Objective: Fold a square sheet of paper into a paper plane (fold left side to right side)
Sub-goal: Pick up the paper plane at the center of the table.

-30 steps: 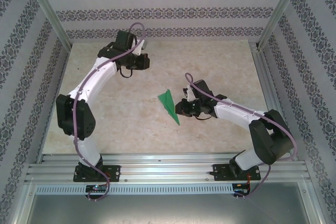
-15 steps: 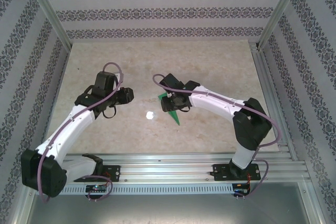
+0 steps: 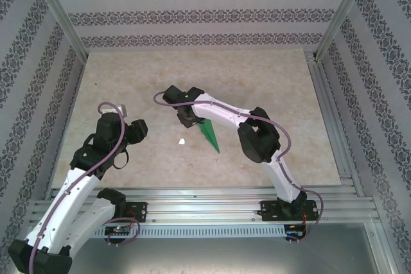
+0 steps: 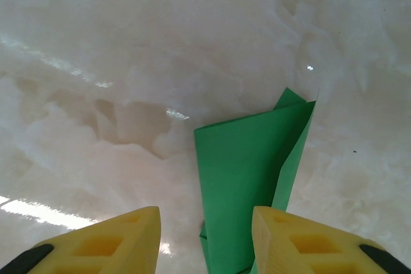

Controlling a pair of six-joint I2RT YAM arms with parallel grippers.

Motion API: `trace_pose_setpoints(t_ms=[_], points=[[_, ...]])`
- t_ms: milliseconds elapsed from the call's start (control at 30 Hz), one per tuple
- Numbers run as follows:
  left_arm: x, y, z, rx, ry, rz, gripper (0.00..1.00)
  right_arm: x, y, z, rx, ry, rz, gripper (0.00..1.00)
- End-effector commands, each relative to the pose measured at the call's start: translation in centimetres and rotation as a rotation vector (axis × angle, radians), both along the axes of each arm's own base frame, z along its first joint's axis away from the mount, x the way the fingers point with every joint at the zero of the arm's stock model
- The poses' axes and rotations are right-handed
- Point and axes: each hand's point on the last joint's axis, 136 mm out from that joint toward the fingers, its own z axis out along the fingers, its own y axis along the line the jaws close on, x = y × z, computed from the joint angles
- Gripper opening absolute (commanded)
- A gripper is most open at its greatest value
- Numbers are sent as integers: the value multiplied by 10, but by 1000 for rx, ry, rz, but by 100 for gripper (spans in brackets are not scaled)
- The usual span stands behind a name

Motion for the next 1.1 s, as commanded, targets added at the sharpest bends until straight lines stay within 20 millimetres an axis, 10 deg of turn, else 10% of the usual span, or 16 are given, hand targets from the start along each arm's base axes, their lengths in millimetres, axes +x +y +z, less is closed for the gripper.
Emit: trace_pose_setpoints(t_ms=[0,700,1067], points=[[-8,11,-6,13,16,49,64,0,-7,-2,-131,-11,55,42],[-6,11,-2,8,4,48,65,14,-22,-32,-423,-52,99,31],[-2,-1,-3,-12,18,-8,66,2,-29,37,-255,-77,68,0]])
